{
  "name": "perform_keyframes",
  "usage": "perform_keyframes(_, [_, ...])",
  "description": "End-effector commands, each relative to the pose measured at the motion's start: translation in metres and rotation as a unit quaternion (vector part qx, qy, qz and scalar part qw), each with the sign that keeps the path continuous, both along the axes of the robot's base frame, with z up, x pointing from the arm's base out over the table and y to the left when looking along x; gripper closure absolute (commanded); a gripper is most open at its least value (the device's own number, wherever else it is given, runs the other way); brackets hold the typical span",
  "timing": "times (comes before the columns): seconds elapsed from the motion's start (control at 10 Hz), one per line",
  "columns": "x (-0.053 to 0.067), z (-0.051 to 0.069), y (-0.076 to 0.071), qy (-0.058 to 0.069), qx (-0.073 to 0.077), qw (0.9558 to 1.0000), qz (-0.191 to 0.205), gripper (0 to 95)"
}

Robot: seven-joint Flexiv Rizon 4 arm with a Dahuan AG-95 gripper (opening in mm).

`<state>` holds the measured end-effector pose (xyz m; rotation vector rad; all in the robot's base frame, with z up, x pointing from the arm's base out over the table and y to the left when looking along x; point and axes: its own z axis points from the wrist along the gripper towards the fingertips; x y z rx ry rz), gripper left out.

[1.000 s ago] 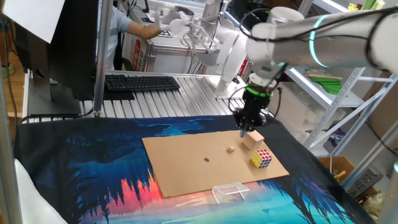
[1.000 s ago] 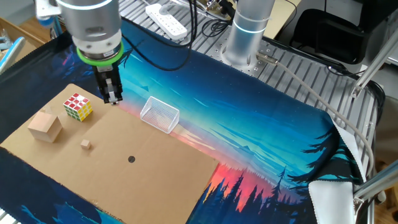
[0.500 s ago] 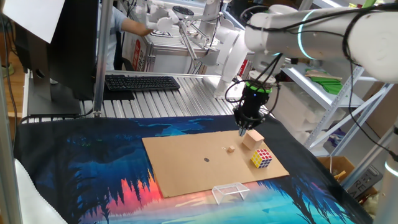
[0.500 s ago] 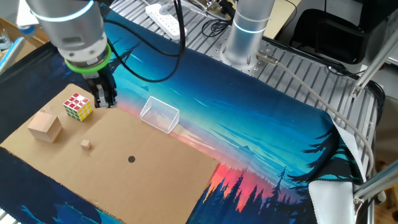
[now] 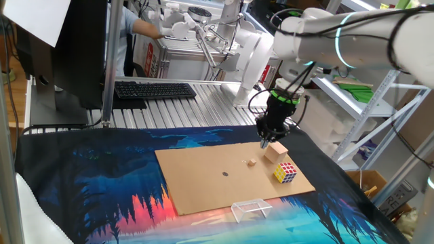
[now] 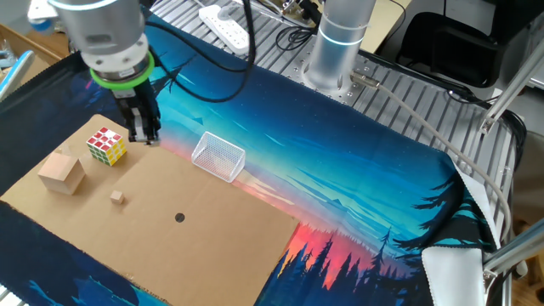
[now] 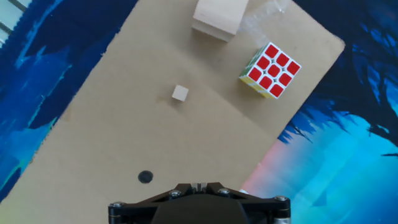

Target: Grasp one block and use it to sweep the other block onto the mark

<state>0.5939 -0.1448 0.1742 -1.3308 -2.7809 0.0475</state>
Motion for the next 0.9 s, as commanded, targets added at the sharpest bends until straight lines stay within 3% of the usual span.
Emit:
perform_keyframes(0.1, [0.012,0.0,-0.004,0.02,-0.012,0.999,-0.039,95.0])
perform_keyframes(0.4, [0.036,-0.007,-0.024,0.013,-0.035,0.9974,-0.062,95.0])
perform_keyframes(0.6, [0.054,-0.015,-0.059,0.009,-0.034,0.9975,-0.061,95.0])
perform_keyframes(0.9, [0.065,-0.02,-0.1,-0.001,-0.038,0.9972,-0.064,95.0])
